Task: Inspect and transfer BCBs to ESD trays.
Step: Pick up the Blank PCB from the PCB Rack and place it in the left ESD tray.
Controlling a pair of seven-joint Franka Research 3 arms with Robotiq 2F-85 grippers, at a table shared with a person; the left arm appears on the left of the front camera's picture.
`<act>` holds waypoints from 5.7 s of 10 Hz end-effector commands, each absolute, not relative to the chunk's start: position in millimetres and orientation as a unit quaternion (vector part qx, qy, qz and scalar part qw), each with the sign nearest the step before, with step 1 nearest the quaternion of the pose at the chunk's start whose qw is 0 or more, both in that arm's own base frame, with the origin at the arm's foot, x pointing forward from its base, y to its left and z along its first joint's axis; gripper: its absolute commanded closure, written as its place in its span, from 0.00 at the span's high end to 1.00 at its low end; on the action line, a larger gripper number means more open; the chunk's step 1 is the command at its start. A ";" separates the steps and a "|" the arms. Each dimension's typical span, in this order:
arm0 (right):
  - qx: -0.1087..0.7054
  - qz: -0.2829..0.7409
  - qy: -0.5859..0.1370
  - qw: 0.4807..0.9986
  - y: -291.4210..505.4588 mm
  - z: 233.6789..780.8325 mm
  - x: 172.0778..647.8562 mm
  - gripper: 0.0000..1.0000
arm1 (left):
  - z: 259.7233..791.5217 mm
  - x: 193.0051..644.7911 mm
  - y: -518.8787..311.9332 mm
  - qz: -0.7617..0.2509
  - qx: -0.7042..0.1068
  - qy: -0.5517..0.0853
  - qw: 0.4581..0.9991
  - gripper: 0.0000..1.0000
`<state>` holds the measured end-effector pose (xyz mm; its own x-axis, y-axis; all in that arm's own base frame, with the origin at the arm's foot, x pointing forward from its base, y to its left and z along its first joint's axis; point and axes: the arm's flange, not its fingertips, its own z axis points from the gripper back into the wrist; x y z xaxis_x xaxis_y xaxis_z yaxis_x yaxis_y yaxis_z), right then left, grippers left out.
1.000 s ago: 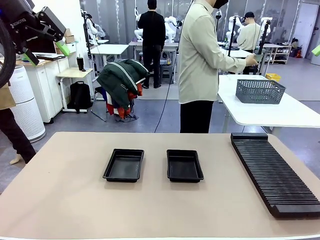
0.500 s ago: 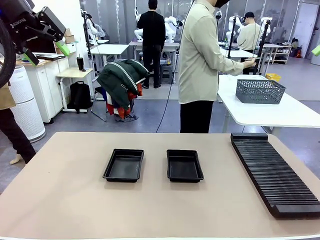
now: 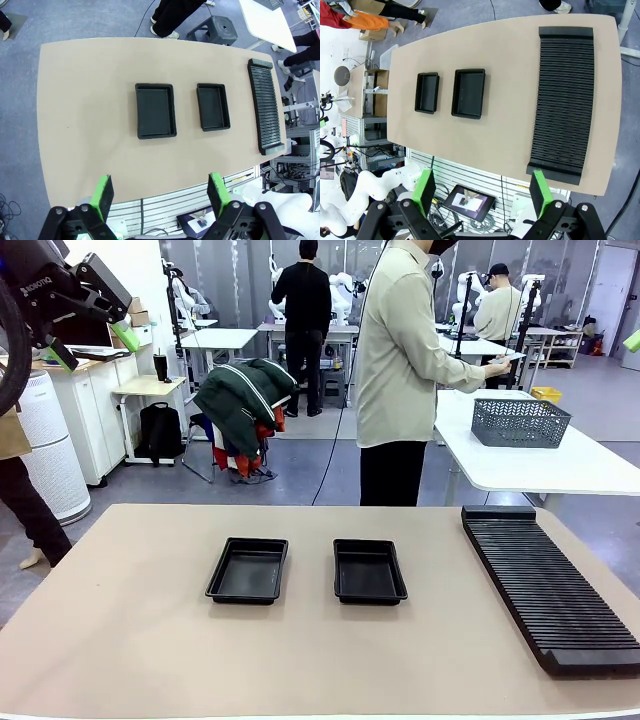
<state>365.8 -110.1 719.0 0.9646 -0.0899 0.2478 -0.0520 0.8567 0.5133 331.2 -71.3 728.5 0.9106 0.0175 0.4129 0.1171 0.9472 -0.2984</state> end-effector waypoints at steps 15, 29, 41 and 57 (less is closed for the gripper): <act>0.269 -0.007 -0.134 0.954 -109.8 719.5 366.8 1.00 | 728.6 331.2 -70.9 -0.025 -0.161 -0.210 0.964 1.00; 0.269 -0.007 -0.134 0.954 -109.8 719.5 366.8 1.00 | 728.6 331.2 -70.9 -0.025 -0.161 -0.210 0.964 1.00; 0.269 -0.007 -0.134 0.954 -109.8 719.5 366.8 1.00 | 728.6 331.2 -70.9 -0.025 -0.161 -0.210 0.964 1.00; -0.025 0.639 -0.100 0.762 -73.1 568.5 411.4 1.00 | 728.6 331.2 -70.9 -0.025 -0.161 -0.210 0.964 1.00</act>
<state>409.5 -74.1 584.9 0.2259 0.9624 0.1510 -0.9637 0.2434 -0.1099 331.1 -71.9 729.0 0.9102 0.0165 0.4138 0.1181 0.9473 -0.2977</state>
